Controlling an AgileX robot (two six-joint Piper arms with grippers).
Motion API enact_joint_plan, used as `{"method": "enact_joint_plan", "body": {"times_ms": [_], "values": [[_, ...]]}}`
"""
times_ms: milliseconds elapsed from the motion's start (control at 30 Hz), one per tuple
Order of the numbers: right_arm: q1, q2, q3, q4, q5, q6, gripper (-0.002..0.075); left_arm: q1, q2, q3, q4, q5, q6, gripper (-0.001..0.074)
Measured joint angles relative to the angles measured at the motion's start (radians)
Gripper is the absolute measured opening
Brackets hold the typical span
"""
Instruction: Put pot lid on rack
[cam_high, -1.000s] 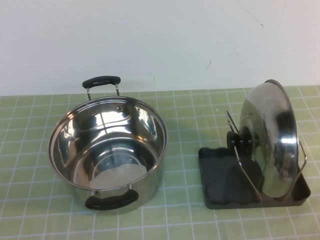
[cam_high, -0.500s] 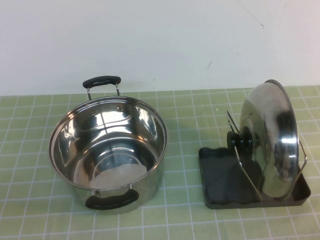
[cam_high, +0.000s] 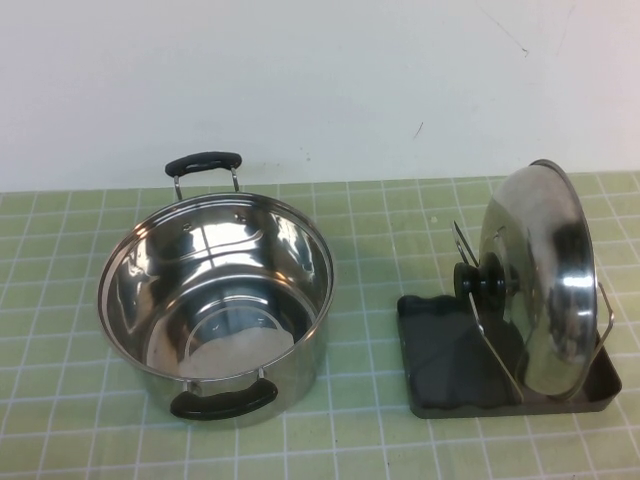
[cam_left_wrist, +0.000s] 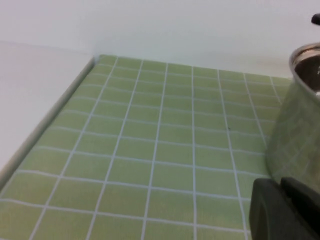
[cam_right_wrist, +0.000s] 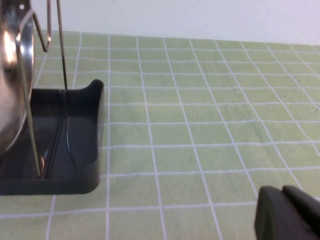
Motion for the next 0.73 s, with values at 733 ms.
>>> {"method": "enact_joint_plan", "body": {"times_ms": [733], "values": [[0.0, 0.0, 0.0, 0.0, 0.0, 0.0, -0.0001, -0.196, 0.0, 0.014, 0.02, 0.046, 0.131, -0.0001]]}}
